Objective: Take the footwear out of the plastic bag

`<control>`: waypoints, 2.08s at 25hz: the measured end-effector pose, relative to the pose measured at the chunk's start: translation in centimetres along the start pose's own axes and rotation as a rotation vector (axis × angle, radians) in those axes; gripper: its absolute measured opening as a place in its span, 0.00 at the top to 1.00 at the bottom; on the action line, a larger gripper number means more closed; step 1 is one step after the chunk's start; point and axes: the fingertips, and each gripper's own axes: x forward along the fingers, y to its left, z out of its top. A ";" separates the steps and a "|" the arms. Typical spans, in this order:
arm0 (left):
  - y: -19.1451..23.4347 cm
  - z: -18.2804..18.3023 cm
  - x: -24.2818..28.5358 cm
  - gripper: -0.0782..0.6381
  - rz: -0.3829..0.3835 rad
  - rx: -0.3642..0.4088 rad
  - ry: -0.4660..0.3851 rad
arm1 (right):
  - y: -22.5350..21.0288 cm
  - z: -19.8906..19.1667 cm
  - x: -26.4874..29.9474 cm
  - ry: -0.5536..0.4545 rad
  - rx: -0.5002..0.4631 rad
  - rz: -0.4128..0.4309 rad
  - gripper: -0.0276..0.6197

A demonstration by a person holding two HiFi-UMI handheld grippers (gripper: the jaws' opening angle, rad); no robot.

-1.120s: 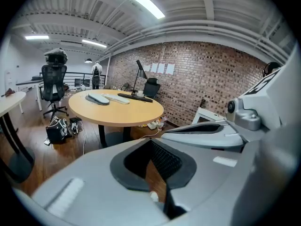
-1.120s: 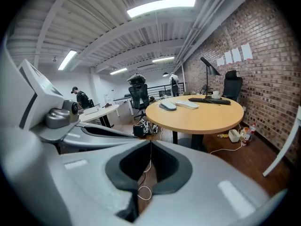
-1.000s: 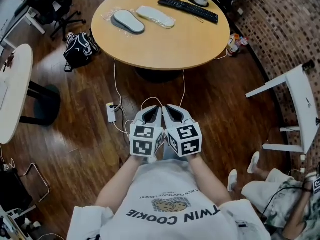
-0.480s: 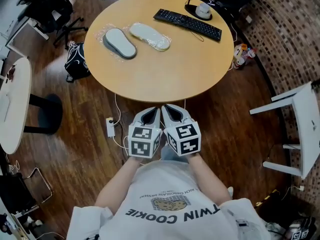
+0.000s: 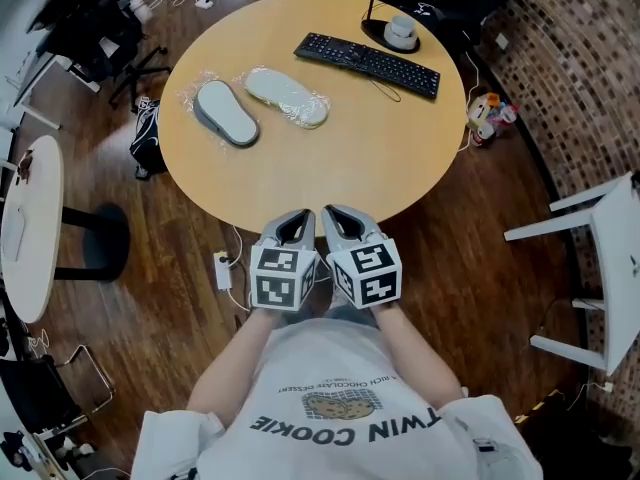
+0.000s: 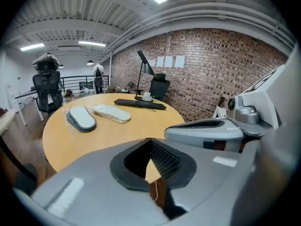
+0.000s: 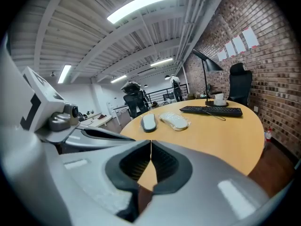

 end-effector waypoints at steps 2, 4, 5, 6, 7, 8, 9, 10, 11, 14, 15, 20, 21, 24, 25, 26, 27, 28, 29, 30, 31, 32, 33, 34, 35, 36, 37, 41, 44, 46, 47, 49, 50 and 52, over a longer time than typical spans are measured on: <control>0.9 0.9 0.6 0.89 0.007 -0.001 -0.008 | -0.4 0.4 0.8 0.004 0.002 0.004 0.95; 1.8 1.7 1.3 0.89 0.006 0.000 -0.013 | -0.6 0.9 1.9 0.008 0.000 0.007 0.95; 2.2 2.0 1.8 0.89 0.002 0.001 -0.013 | -0.7 1.2 2.5 0.010 -0.002 0.008 0.95; 2.7 2.3 2.4 0.89 -0.004 0.001 -0.013 | -0.8 1.5 3.2 0.012 -0.004 0.007 0.95; 3.1 2.6 3.0 0.89 -0.011 0.000 -0.013 | -1.0 1.9 3.9 0.014 -0.006 0.004 0.95; 3.5 2.9 3.6 0.89 -0.019 0.000 -0.013 | -1.3 2.3 4.6 0.016 -0.007 0.000 0.95; 4.1 3.3 4.3 0.89 -0.027 -0.001 -0.013 | -1.7 2.7 5.4 0.018 -0.007 -0.007 0.95; 4.7 3.8 5.0 0.89 -0.036 -0.001 -0.012 | -2.1 3.1 6.2 0.020 -0.004 -0.017 0.95; 5.4 4.2 5.7 0.89 -0.045 0.000 -0.011 | -2.5 3.5 7.0 0.021 0.002 -0.029 0.95; 8.1 5.8 7.9 0.89 -0.070 0.014 -0.006 | -3.8 4.7 9.6 0.022 0.027 -0.069 0.95; 9.1 6.4 8.6 0.89 -0.079 0.020 -0.004 | -4.2 5.0 10.6 0.024 0.036 -0.083 0.95; 14.2 9.0 11.2 0.89 -0.128 0.042 0.017 | -5.6 7.2 15.0 0.026 0.104 -0.155 0.95; 15.3 9.6 11.7 0.89 -0.136 0.048 0.020 | -5.9 7.6 15.8 0.030 0.118 -0.168 0.95; 18.6 10.8 13.0 0.89 -0.148 0.078 0.033 | -6.8 8.2 17.9 0.048 0.162 -0.208 0.95; 19.8 11.2 13.5 0.89 -0.149 0.087 0.036 | -7.0 8.3 18.5 0.054 0.176 -0.221 0.95; 21.1 11.7 13.9 0.89 -0.149 0.095 0.038 | -7.3 8.3 18.9 0.059 0.190 -0.235 0.95; 22.4 12.2 14.4 0.89 -0.149 0.102 0.040 | -7.5 8.3 19.4 0.064 0.205 -0.250 0.94; 23.8 12.6 14.9 0.89 -0.147 0.110 0.041 | -7.7 8.3 19.7 0.068 0.220 -0.265 0.94; 25.1 13.1 15.4 0.89 -0.146 0.120 0.041 | -7.9 8.2 20.0 0.072 0.236 -0.280 0.94; 26.4 13.7 16.0 0.89 -0.144 0.132 0.042 | -8.1 8.2 20.3 0.075 0.252 -0.294 0.94; 27.6 14.2 16.7 0.89 -0.142 0.148 0.047 | -8.4 8.2 20.6 0.077 0.268 -0.306 0.93; 28.6 14.6 17.4 0.89 -0.140 0.166 0.053 | -8.7 8.2 20.9 0.078 0.282 -0.318 0.93; 29.7 15.0 18.1 0.89 -0.137 0.185 0.059 | -9.0 8.1 21.2 0.079 0.295 -0.328 0.93; 30.6 15.4 19.0 0.89 -0.136 0.202 0.066 | -9.2 8.0 21.5 0.080 0.307 -0.337 0.92; 31.4 15.6 19.9 0.89 -0.137 0.214 0.072 | -9.5 7.7 21.7 0.083 0.321 -0.344 0.92; 32.0 15.8 20.8 0.89 -0.139 0.221 0.079 | -9.7 7.4 21.9 0.086 0.333 -0.349 0.91; 32.6 15.8 21.6 0.89 -0.143 0.223 0.086 | -10.0 7.2 22.1 0.090 0.344 -0.354 0.91; 33.9 16.0 24.6 0.89 -0.142 0.245 0.125 | -11.2 6.6 22.5 0.093 0.382 -0.365 0.89; 34.7 15.8 26.5 0.89 -0.131 0.277 0.159 | -12.6 6.6 23.0 0.083 0.412 -0.367 0.86; 35.7 15.7 27.5 0.89 -0.111 0.302 0.179 | -13.4 6.3 23.5 0.082 0.432 -0.359 0.81; 36.1 15.7 28.0 0.89 -0.103 0.311 0.187 | -13.7 6.2 23.8 0.085 0.442 -0.354 0.80; 37.0 15.7 29.0 0.89 -0.093 0.323 0.207 | -14.4 5.9 24.2 0.092 0.462 -0.347 0.79; 37.4 15.5 29.4 0.89 -0.091 0.331 0.220 | -14.6 5.8 24.3 0.094 0.473 -0.343 0.79; 37.9 15.3 30.3 0.89 -0.088 0.363 0.247 | -15.3 5.6 24.3 0.095 0.497 -0.341 0.79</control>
